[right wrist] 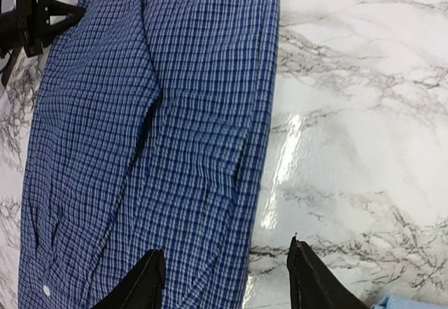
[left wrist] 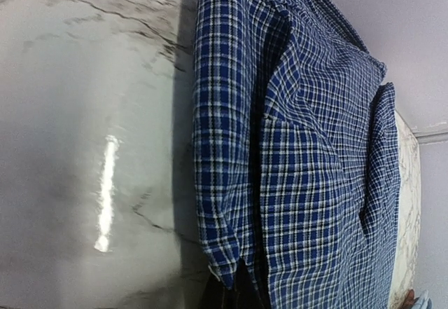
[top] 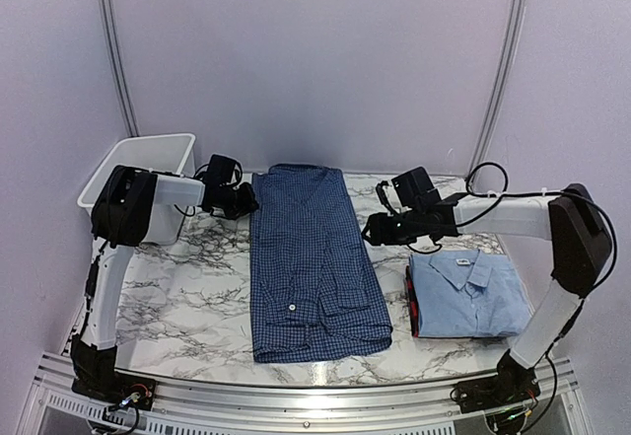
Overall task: Fold and stack the long sleeve shirts
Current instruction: Move the rectangle-folded shirt to the center of the board, then pick up the rectangle-folded shirt from the center of the board, then fold the rectangle-folded shirt at the center of the board.
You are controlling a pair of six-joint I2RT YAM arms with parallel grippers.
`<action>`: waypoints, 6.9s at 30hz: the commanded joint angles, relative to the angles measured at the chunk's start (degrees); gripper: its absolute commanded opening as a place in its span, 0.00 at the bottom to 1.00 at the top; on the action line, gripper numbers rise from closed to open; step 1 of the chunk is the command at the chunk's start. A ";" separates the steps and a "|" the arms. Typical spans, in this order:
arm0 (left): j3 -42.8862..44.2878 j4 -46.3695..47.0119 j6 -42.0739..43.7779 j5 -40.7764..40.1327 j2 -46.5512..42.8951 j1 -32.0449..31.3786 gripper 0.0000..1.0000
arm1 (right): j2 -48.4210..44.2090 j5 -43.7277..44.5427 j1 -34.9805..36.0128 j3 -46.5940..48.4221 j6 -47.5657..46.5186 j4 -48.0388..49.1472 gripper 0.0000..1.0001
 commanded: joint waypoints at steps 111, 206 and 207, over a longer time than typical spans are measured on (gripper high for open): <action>-64.54 -7.92 -12.45 -0.93 -51.72 -33.67 0.39 | -17.39 -4.34 21.91 -36.77 32.26 18.64 0.57; -33.19 -11.23 1.36 4.71 -38.01 -11.32 0.43 | 4.39 -1.31 5.67 7.42 1.80 1.10 0.43; -34.20 -11.41 1.16 3.99 -38.47 -12.00 0.44 | 4.61 -0.97 6.45 7.66 1.46 0.06 0.43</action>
